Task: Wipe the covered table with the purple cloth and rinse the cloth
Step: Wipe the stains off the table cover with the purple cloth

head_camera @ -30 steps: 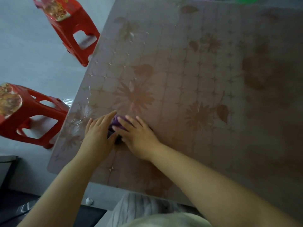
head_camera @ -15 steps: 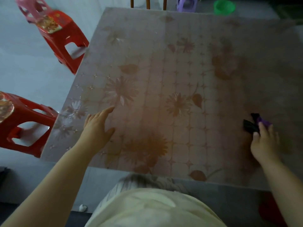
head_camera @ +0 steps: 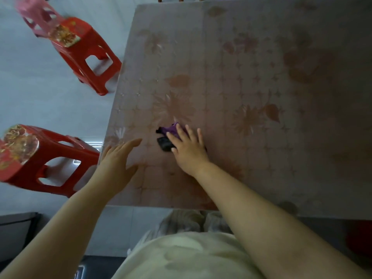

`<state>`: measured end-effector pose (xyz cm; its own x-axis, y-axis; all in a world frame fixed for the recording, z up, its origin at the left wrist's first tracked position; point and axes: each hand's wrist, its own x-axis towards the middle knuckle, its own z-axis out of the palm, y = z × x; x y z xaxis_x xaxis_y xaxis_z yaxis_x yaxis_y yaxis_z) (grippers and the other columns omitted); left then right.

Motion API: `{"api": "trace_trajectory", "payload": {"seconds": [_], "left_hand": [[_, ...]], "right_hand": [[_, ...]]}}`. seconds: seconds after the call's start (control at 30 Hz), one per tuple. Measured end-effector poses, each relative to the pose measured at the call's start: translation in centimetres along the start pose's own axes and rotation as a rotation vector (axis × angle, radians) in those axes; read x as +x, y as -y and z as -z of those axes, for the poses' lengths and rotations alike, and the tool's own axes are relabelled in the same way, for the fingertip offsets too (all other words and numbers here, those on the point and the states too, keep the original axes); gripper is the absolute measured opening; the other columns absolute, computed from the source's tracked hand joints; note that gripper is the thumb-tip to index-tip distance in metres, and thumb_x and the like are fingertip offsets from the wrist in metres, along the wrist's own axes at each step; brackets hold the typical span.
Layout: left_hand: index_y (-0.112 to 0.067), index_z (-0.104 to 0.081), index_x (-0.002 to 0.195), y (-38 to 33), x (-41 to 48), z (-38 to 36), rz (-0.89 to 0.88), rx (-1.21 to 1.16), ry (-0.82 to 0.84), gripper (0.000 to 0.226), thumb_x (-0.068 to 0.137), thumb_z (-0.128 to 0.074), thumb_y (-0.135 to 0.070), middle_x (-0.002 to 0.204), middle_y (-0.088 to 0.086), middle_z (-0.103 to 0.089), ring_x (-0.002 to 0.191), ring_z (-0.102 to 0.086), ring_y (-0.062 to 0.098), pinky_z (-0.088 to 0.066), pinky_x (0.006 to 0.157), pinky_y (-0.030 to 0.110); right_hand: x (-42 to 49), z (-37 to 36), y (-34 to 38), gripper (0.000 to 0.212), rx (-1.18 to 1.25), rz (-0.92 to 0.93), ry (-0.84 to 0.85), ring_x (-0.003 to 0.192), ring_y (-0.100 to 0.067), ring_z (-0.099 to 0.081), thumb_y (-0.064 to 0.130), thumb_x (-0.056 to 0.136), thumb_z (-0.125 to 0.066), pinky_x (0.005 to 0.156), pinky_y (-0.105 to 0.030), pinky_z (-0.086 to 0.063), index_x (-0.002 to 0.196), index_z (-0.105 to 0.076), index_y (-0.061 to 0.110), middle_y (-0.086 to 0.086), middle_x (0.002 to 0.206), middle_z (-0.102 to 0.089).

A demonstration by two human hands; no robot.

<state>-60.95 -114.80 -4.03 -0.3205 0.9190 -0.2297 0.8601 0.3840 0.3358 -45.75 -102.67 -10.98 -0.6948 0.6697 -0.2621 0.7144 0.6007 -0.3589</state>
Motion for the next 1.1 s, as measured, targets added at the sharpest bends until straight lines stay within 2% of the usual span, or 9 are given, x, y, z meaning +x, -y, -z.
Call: {"api": "trace_trajectory", "payload": {"seconds": [0.13,0.27,0.37,0.43,0.53,0.7,0.87,0.97,1.1], "left_hand": [[-0.026,-0.04,0.133,1.2,-0.9,-0.8,-0.017,-0.028,0.076,0.065,0.076,-0.068,-0.011,0.134,0.004,-0.051,0.124,-0.044,0.027,-0.035,0.105,0.044],[-0.024,-0.038,0.135,1.0,-1.1,-2.2,-0.04,-0.034,0.15,0.064,0.078,-0.066,-0.013,0.134,0.004,-0.049,0.122,-0.044,0.025,-0.034,0.101,0.036],[-0.026,-0.034,0.137,0.4,-0.9,-3.0,-0.108,-0.003,0.229,0.066,0.08,-0.065,-0.017,0.139,0.001,-0.044,0.125,-0.041,0.024,-0.032,0.103,0.032],[-0.024,-0.039,0.135,-0.1,-0.5,-3.3,-0.18,-0.02,0.223,0.065,0.078,-0.067,-0.014,0.136,0.002,-0.048,0.121,-0.045,0.026,-0.035,0.1,0.034],[-0.019,-0.043,0.133,-0.8,0.5,-3.2,-0.241,-0.019,0.204,0.064,0.075,-0.068,-0.011,0.132,0.006,-0.051,0.116,-0.049,0.032,-0.038,0.097,0.037],[-0.017,-0.044,0.133,-1.7,2.2,-2.5,-0.27,-0.003,0.164,0.064,0.075,-0.067,-0.007,0.134,0.009,-0.05,0.118,-0.047,0.034,-0.036,0.098,0.039],[-0.022,-0.039,0.135,-2.3,2.9,-2.1,-0.262,0.04,0.159,0.064,0.078,-0.067,-0.012,0.137,0.007,-0.047,0.121,-0.043,0.034,-0.035,0.1,0.043],[-0.023,-0.04,0.135,-2.8,3.1,-2.4,-0.257,0.04,0.161,0.065,0.077,-0.068,-0.012,0.136,0.007,-0.048,0.121,-0.044,0.033,-0.036,0.1,0.045],[-0.025,-0.038,0.135,-4.0,3.3,-2.8,-0.274,0.037,0.18,0.066,0.078,-0.068,-0.013,0.137,0.006,-0.048,0.123,-0.043,0.032,-0.036,0.101,0.045]], "right_hand": [[-1.6,-2.2,4.4,0.047,-0.035,0.197,0.064,0.143,-0.026,0.002,0.028,0.1,-0.031,0.113,-0.044,0.01,0.146,-0.021,0.031,-0.001,0.158,-0.002],[-3.8,-2.9,3.2,0.043,-0.08,0.418,0.135,0.143,-0.028,-0.008,0.024,0.099,-0.036,0.115,-0.045,0.002,0.141,-0.034,0.031,-0.003,0.156,-0.015],[-6.8,-3.4,-0.1,0.044,-0.161,0.514,0.075,0.136,-0.029,-0.033,0.016,0.09,-0.043,0.112,-0.048,-0.02,0.132,-0.049,0.031,-0.004,0.147,-0.039],[-9.4,-3.6,-3.1,0.047,-0.252,0.435,-0.014,0.127,-0.024,-0.046,0.021,0.084,-0.04,0.106,-0.043,-0.034,0.127,-0.051,0.037,0.002,0.139,-0.049],[-12.5,-3.3,-8.3,0.05,-0.243,0.237,-0.099,0.126,-0.02,-0.04,0.022,0.082,-0.042,0.107,-0.04,-0.029,0.129,-0.044,0.038,0.003,0.138,-0.051],[-15.3,-0.8,-16.9,0.042,-0.046,-0.236,-0.292,0.122,-0.039,-0.047,0.022,0.089,-0.036,0.103,-0.048,-0.033,0.128,-0.053,0.023,-0.014,0.134,-0.052],[-14.9,1.7,-20.2,0.038,0.082,-0.623,-0.428,0.137,-0.036,-0.025,0.01,0.097,-0.04,0.111,-0.04,-0.018,0.134,-0.048,0.015,-0.013,0.149,-0.033],[-13.0,1.6,-18.3,0.04,0.124,-0.655,-0.464,0.137,-0.033,-0.025,0.009,0.097,-0.038,0.111,-0.038,-0.019,0.134,-0.047,0.018,-0.01,0.15,-0.031],[-10.0,1.3,-13.8,0.042,0.164,-0.516,-0.401,0.139,-0.031,-0.024,0.012,0.097,-0.039,0.113,-0.039,-0.014,0.138,-0.043,0.021,-0.007,0.152,-0.028]]}}
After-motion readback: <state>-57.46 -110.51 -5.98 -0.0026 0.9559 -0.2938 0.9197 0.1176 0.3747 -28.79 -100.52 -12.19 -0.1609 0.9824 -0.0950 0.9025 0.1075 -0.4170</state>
